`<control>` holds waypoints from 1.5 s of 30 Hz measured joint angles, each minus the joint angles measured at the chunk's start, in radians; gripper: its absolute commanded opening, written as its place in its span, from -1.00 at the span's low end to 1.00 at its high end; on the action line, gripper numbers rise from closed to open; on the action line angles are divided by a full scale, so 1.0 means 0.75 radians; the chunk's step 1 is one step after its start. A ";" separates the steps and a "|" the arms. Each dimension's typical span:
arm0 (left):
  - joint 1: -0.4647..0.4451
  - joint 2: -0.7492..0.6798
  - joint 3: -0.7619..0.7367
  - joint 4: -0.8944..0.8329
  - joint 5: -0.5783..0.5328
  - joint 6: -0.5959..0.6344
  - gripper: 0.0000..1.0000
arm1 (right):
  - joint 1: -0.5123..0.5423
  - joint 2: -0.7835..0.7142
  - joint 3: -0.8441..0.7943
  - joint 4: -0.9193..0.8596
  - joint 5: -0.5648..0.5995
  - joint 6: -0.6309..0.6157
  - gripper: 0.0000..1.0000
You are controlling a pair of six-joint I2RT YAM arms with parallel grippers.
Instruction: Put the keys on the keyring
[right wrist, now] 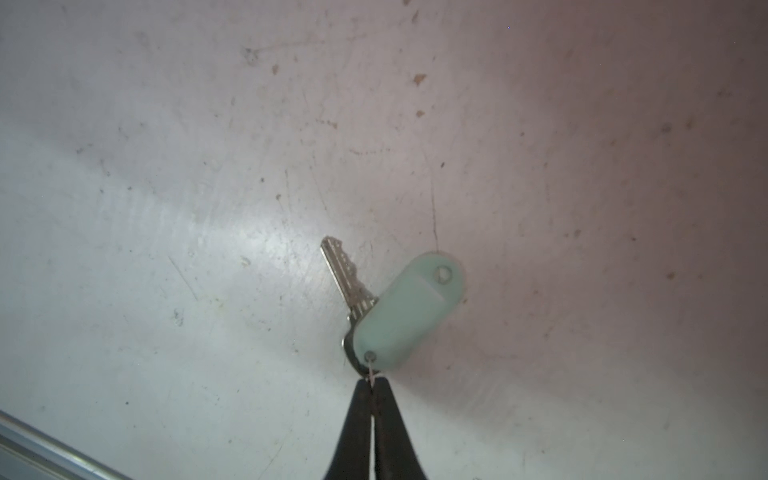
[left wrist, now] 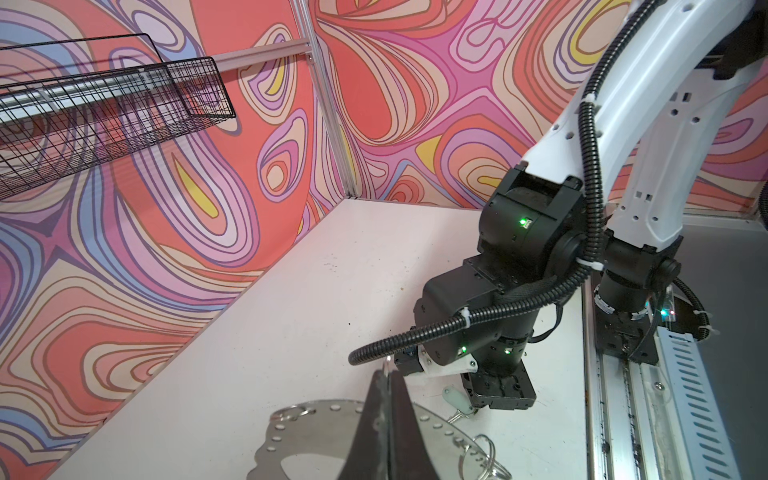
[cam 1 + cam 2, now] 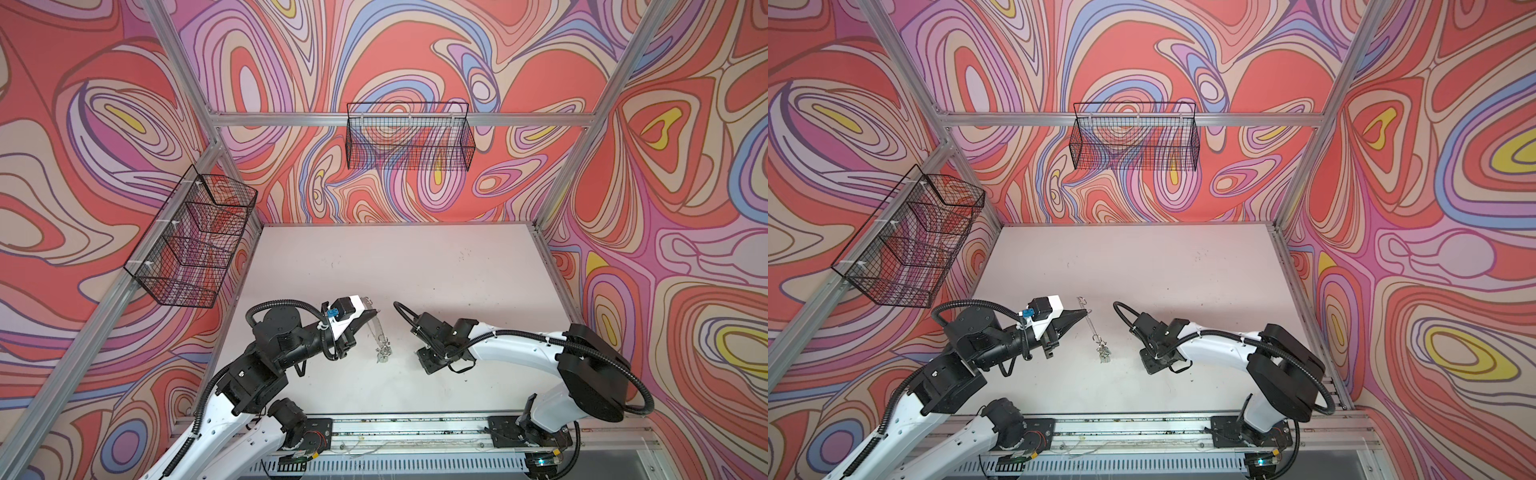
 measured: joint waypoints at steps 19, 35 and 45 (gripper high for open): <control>0.000 -0.011 0.000 0.000 0.005 0.000 -1.00 | -0.121 0.343 0.383 -0.449 -0.185 -0.272 -0.85; 0.000 0.022 -0.001 0.001 0.005 -0.001 -1.00 | -0.131 -0.331 -0.168 0.116 -0.128 -0.021 -0.19; 0.000 0.063 -0.001 0.002 0.005 -0.001 -1.00 | -0.131 -0.649 -0.756 0.863 -0.122 0.214 -0.32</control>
